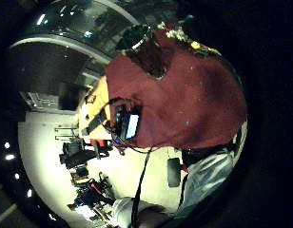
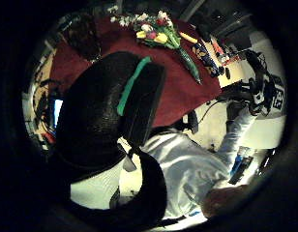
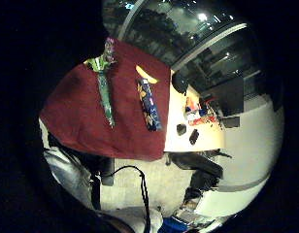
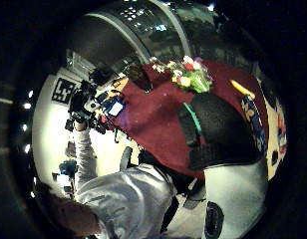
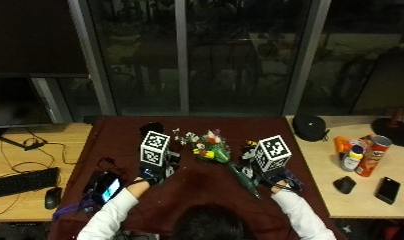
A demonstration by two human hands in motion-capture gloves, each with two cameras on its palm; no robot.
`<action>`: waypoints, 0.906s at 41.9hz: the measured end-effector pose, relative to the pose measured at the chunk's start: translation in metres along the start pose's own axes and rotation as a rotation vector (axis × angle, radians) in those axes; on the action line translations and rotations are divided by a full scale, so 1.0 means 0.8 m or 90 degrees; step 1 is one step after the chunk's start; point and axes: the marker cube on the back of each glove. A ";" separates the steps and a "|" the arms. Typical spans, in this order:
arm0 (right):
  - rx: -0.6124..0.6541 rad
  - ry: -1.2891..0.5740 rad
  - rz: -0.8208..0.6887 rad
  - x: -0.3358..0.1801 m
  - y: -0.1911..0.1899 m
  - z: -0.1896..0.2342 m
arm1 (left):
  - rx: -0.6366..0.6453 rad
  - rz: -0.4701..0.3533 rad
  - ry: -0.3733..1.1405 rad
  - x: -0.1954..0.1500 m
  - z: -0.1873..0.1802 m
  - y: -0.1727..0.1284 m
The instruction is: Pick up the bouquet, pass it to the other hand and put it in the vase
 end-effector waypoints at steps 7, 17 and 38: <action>-0.002 -0.018 -0.004 0.000 -0.001 0.000 | -0.006 -0.005 0.017 -0.003 0.002 0.014; -0.004 -0.051 0.020 0.003 -0.016 0.012 | -0.005 0.004 0.099 -0.008 0.014 0.021; -0.126 0.049 0.246 0.045 -0.044 0.057 | 0.056 0.073 0.131 0.051 0.066 0.010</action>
